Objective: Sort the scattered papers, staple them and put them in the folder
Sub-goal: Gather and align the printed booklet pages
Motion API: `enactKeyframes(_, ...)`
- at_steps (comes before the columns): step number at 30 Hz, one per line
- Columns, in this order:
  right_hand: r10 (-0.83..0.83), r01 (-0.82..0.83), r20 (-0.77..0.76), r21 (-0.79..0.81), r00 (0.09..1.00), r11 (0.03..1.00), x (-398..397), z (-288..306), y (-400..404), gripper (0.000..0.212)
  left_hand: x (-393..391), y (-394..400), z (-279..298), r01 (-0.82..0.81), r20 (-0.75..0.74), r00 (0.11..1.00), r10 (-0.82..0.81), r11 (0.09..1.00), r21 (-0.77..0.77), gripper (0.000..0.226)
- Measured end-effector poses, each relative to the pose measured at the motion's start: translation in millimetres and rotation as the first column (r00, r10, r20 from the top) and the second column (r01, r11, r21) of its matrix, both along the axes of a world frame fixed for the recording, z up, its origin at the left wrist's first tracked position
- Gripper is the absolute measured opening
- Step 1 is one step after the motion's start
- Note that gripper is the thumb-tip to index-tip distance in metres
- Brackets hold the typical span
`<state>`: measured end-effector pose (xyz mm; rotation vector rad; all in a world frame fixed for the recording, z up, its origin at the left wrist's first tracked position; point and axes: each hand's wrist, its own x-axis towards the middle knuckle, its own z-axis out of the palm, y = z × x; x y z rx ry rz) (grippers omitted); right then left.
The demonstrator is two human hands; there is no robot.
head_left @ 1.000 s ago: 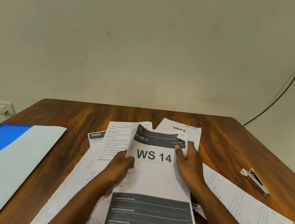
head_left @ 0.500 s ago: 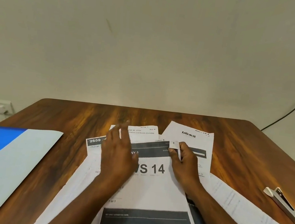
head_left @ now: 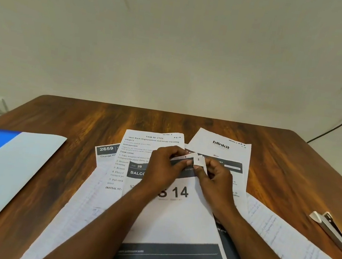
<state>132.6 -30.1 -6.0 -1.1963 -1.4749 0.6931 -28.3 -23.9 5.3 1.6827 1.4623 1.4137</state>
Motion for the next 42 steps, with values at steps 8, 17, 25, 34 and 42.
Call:
enactKeyframes(8,-0.06,0.062,-0.142,0.01,0.988,0.998,4.8,-1.6,1.3,0.007,-0.7,-0.1,-7.8,-0.013,0.006,1.0,0.013,1.0,-0.02,0.012)
enactKeyframes(17,-0.003,-0.006,-0.2,-0.045,0.98,0.999,8.3,-1.7,3.8,0.007,3.0,-3.7,-5.1,-0.004,-0.032,0.999,0.004,1.0,-0.023,0.018)
enactKeyframes(25,-0.016,0.02,-0.086,0.057,0.996,0.998,7.8,-3.0,3.8,0.014,3.0,-4.0,-6.6,0.025,-0.163,0.986,-0.029,0.999,-0.028,0.027)
enactKeyframes(34,-0.107,0.119,-0.098,0.124,0.989,0.985,10.2,-7.4,6.3,0.02,3.8,-11.9,-1.0,0.095,-0.516,0.852,-0.091,0.995,-0.017,0.047)
enactKeyframes(42,-0.194,0.228,-0.251,0.114,0.948,0.967,42.0,4.8,16.1,0.016,-30.5,-2.6,9.3,-0.277,-0.192,0.948,0.255,0.955,-0.103,0.092)
